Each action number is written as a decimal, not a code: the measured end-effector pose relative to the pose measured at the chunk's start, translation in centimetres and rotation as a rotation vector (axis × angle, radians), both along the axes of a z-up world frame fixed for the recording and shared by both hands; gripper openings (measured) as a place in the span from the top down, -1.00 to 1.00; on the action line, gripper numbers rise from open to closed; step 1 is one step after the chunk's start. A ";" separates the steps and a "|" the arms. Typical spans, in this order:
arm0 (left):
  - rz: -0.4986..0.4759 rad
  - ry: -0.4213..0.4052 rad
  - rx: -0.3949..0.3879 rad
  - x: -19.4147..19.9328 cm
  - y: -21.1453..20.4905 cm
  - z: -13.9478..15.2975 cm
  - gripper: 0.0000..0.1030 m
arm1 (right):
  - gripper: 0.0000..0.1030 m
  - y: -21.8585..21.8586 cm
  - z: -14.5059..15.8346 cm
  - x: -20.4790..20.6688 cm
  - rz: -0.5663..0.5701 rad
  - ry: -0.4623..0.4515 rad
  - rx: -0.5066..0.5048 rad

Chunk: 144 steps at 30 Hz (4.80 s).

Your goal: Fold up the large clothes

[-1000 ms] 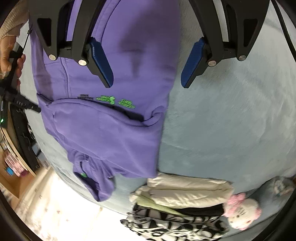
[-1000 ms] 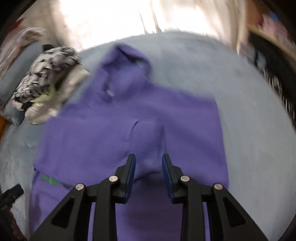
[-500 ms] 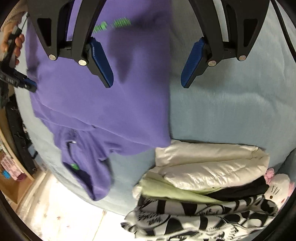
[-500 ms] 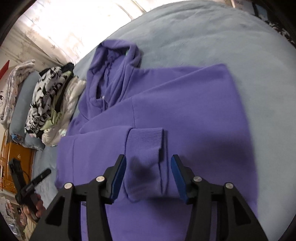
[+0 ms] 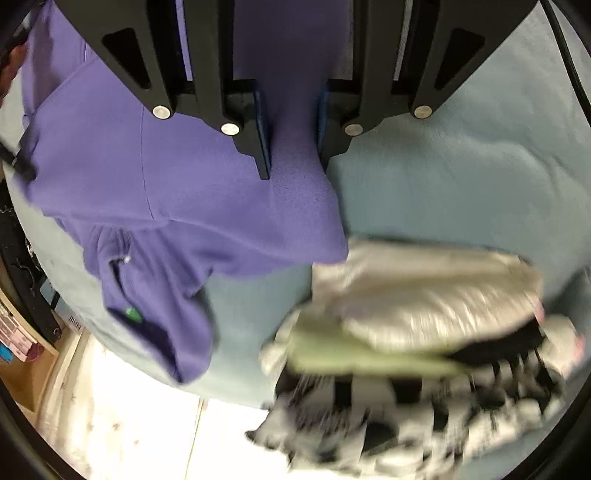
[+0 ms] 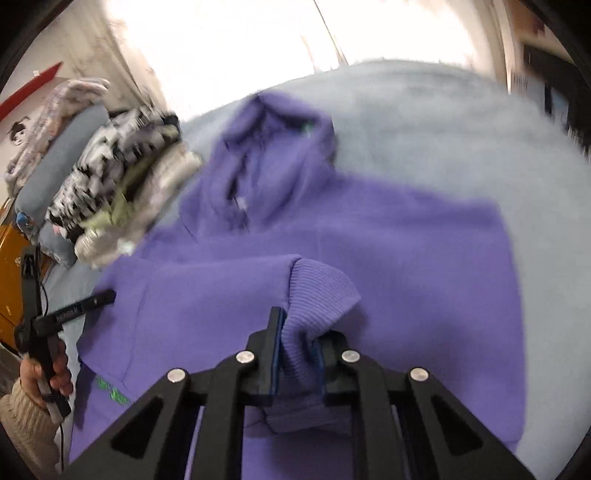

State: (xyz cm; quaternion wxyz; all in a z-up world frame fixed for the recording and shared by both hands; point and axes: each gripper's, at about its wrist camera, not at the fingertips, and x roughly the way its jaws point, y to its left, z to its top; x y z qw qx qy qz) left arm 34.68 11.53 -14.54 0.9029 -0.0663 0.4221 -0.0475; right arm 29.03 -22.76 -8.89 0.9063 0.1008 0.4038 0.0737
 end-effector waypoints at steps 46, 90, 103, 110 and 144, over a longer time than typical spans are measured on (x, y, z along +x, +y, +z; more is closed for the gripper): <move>-0.002 0.094 -0.012 -4.1 -3.3 -3.5 0.92 | 0.45 -3.9 -4.2 -2.2 -0.100 0.224 -0.147; 0.065 -0.016 0.045 -2.0 -1.8 4.1 -0.29 | 0.76 -2.1 4.3 -3.0 -0.099 0.156 0.038; 0.059 -0.163 0.050 -15.0 0.6 13.9 -0.61 | 0.72 0.6 14.1 -14.8 -0.071 -0.014 -0.024; 0.043 -0.272 0.061 -21.2 1.3 18.3 -0.66 | 0.32 1.3 17.0 -21.2 -0.082 -0.115 -0.062; -0.040 0.307 -0.330 -37.4 4.1 -2.1 -0.68 | -0.06 -12.2 -1.7 -38.4 -0.287 0.392 0.287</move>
